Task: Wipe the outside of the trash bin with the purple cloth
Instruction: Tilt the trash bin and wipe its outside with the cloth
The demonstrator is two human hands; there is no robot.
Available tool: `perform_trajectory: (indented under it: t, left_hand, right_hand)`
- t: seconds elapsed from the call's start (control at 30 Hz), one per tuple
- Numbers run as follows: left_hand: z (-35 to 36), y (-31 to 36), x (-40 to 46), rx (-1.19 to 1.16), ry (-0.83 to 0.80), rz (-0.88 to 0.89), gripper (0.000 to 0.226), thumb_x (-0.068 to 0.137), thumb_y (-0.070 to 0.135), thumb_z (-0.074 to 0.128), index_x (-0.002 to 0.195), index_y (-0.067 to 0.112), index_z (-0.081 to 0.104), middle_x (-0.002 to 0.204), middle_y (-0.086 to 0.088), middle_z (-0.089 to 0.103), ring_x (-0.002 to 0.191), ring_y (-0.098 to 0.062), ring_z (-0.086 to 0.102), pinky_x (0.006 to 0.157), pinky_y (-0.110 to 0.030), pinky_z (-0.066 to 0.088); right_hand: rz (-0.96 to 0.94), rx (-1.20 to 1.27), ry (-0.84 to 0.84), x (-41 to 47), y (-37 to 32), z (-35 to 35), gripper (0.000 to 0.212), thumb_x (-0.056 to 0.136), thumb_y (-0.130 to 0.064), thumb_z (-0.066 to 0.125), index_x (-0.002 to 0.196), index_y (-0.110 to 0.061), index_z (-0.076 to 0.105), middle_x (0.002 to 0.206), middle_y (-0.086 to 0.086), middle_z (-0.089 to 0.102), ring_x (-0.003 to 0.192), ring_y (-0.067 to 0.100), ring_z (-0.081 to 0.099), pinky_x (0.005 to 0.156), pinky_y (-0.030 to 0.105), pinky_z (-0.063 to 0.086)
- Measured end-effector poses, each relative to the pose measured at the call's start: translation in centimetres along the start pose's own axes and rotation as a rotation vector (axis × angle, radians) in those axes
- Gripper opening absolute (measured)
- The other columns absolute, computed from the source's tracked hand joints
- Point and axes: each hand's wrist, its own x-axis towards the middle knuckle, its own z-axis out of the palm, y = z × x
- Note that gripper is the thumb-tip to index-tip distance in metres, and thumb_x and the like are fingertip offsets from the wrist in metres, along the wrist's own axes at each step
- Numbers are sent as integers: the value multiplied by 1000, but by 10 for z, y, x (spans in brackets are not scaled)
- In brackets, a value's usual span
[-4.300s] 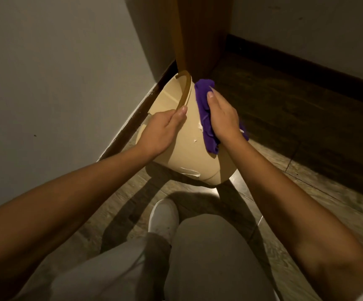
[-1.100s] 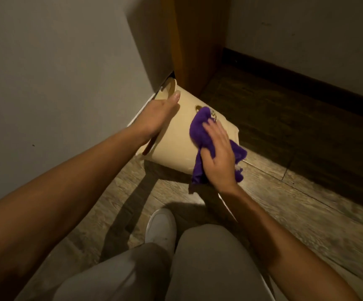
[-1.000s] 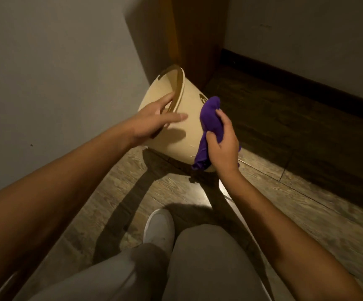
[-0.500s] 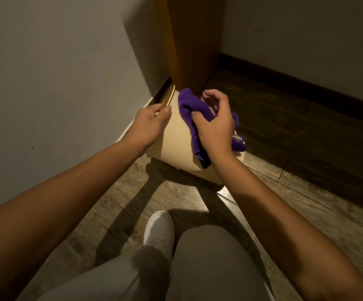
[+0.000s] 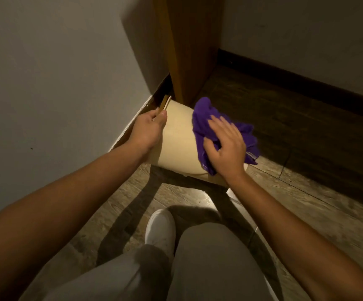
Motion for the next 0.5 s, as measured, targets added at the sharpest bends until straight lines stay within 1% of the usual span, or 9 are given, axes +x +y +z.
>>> perform_trajectory:
  t: [0.07, 0.1, 0.17, 0.2, 0.27, 0.3, 0.37, 0.43, 0.5]
  left_hand:
    - [1, -4, 0, -39, -1, -62, 29, 106, 40, 47, 107, 20, 68, 90, 0, 68, 81, -17, 66, 66, -32, 48]
    - [3, -4, 2, -57, 5, -72, 28, 106, 36, 48, 98, 20, 69, 86, 0, 69, 78, -17, 67, 67, -32, 49]
    - [5, -2, 7, -120, 25, -78, 28, 106, 27, 50, 91, 16, 72, 83, -2, 73, 83, -19, 69, 76, -33, 54]
    - [6, -1, 9, -158, 37, -85, 28, 106, 24, 51, 90, 15, 73, 84, -3, 74, 84, -20, 70, 79, -34, 55]
    - [7, 1, 9, -153, 68, -69, 29, 105, 28, 51, 88, 18, 72, 81, -2, 73, 79, -19, 69, 74, -34, 54]
    - [8, 2, 9, -113, 71, -47, 29, 105, 33, 50, 89, 20, 71, 80, 0, 72, 76, -18, 69, 70, -33, 52]
    - [11, 5, 6, -47, 67, -3, 29, 103, 41, 48, 96, 25, 70, 84, 4, 71, 79, -15, 68, 65, -31, 48]
    - [13, 7, 2, -16, 59, 18, 31, 103, 46, 46, 106, 25, 69, 90, 6, 68, 83, -12, 65, 62, -27, 43]
    - [15, 8, 1, 6, 52, 47, 32, 104, 46, 45, 107, 25, 68, 90, 8, 67, 83, -10, 63, 61, -25, 40]
  right_hand:
    - [-139, -39, 2, -10, -17, 11, 46, 95, -33, 57, 138, -19, 66, 146, 7, 64, 141, 32, 53, 121, 57, 34]
    - [-204, -66, -16, -11, -26, 16, 45, 95, -34, 59, 138, -20, 67, 146, 7, 64, 142, 32, 52, 122, 56, 32]
    - [-260, -162, -67, -6, -45, 25, 46, 99, -40, 59, 141, -23, 63, 150, 6, 60, 145, 32, 48, 123, 54, 28]
    - [-232, -213, -90, 2, -51, 28, 47, 101, -45, 56, 144, -26, 60, 152, 5, 58, 146, 32, 46, 123, 54, 27]
    - [-88, -241, -102, 28, -54, 31, 51, 104, -53, 47, 148, -29, 55, 153, 2, 57, 145, 28, 46, 122, 52, 27]
    - [-7, -219, -97, 44, -51, 29, 52, 105, -54, 44, 148, -28, 55, 151, 1, 59, 142, 27, 49, 120, 52, 29]
    - [84, -143, -98, 65, -35, 17, 51, 105, -52, 43, 147, -25, 57, 146, 0, 64, 135, 24, 56, 115, 50, 38]
    - [72, -71, -93, 60, -15, 1, 49, 105, -44, 49, 146, -20, 59, 145, 3, 65, 134, 27, 58, 113, 49, 43]
    - [-8, -48, -39, 29, 2, -8, 45, 102, -32, 55, 143, -15, 60, 147, 9, 63, 140, 32, 54, 118, 53, 37]
